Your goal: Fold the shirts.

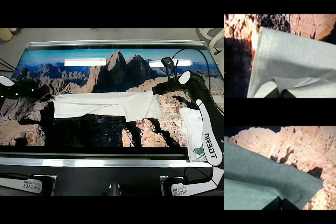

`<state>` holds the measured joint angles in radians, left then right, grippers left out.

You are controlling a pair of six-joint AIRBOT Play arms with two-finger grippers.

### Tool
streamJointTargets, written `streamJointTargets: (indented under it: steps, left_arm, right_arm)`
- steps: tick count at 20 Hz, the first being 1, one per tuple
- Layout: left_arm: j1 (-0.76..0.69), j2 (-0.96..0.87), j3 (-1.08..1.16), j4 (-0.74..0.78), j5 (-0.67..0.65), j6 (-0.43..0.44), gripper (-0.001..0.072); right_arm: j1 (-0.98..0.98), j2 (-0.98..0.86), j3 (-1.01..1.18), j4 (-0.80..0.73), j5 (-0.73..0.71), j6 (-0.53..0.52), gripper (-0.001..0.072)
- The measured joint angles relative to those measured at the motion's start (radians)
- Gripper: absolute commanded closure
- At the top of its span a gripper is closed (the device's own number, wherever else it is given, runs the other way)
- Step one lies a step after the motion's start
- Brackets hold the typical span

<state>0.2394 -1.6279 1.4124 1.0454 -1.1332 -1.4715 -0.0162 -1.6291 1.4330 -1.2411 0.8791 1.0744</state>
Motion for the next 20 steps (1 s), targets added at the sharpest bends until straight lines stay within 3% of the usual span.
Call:
streamJointTargets:
  steps: [1,2,3,4,12,20]
  left_arm:
    - [-0.005,-0.033,0.016,-0.006,0.000,-0.006,0.0569]
    - [-0.010,-0.061,0.027,-0.011,0.000,-0.014,0.0307]
    - [-0.017,-0.085,0.036,-0.016,0.000,-0.026,0.0119]
    - [-0.022,-0.102,0.043,-0.022,-0.002,-0.036,0.0112]
    - [-0.034,-0.061,0.126,-0.035,-0.082,-0.051,0.0113]
    - [-0.152,0.100,0.138,-0.037,-0.101,-0.009,0.0113]
  right_arm:
    - [0.000,-0.027,0.007,0.003,-0.005,0.002,0.0658]
    - [0.000,-0.051,0.012,0.011,-0.009,0.004,0.0434]
    - [0.000,-0.067,0.015,0.016,-0.008,0.004,0.0099]
    - [0.000,-0.078,0.019,0.021,-0.004,0.004,0.0004]
    - [-0.001,-0.105,0.032,-0.063,0.233,-0.006,-0.0005]
    - [-0.001,-0.185,0.037,0.004,0.276,0.088,0.0014]
